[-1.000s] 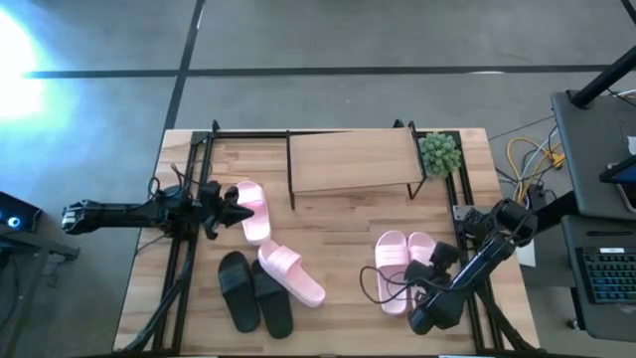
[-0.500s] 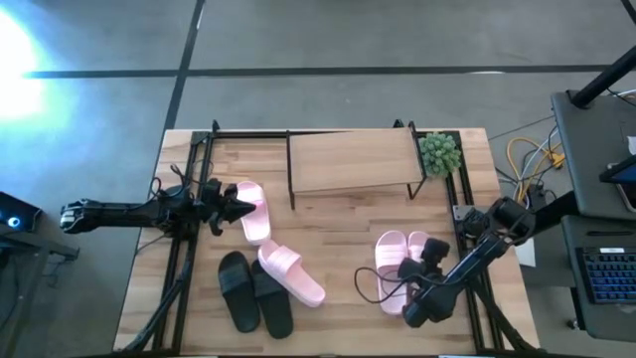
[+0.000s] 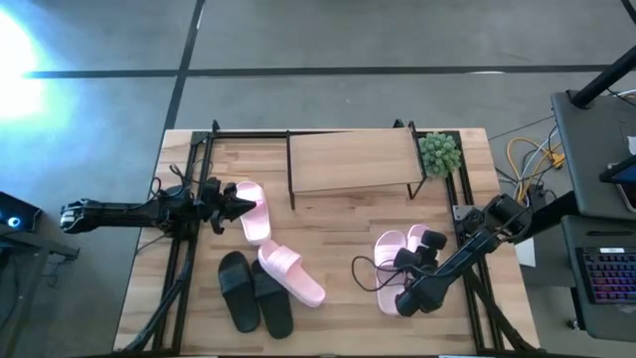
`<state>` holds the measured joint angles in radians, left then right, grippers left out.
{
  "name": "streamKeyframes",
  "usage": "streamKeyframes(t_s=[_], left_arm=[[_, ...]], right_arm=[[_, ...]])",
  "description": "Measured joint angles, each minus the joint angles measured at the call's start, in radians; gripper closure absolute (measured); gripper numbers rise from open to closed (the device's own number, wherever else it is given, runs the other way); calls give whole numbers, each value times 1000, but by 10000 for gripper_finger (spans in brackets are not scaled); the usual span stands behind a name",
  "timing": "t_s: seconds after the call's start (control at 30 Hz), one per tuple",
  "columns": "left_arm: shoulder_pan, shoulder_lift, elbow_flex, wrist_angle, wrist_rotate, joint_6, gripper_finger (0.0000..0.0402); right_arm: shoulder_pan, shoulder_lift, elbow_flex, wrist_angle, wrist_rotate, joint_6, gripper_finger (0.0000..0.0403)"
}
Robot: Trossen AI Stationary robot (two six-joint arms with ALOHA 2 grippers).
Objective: Pick and place slides into the shelf
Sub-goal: Put the pink slipper under the shelf
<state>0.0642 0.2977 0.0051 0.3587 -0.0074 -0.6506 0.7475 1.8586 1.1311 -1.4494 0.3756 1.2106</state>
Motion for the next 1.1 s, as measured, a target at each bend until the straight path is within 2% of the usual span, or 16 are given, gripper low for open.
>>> streamKeyframes(t_s=[0.17, 0.33, 0.5, 0.67, 0.77, 1.0, 1.1], left_arm=[[0, -2, 0, 1, 0, 0, 400], [0, 1, 0, 0, 1, 0, 400], [0, -2, 0, 0, 1, 1, 400], [0, -5, 0, 0, -6, 3, 400], [0, -2, 0, 0, -14, 3, 400], [0, 1, 0, 0, -30, 4, 400], [0, -1, 0, -1, -31, 4, 400]], right_arm=[[0, -15, 144, -128, 49, 7, 390], [-12, -62, 294, -121, 142, -88, 390], [-71, -93, 356, -119, 246, -203, 390], [-211, -114, 287, -114, 316, -330, 390], [-309, -142, 205, -90, 314, -415, 390], [-465, -282, -17, 238, 261, -729, 390], [-521, -320, -81, 294, 262, -839, 390]])
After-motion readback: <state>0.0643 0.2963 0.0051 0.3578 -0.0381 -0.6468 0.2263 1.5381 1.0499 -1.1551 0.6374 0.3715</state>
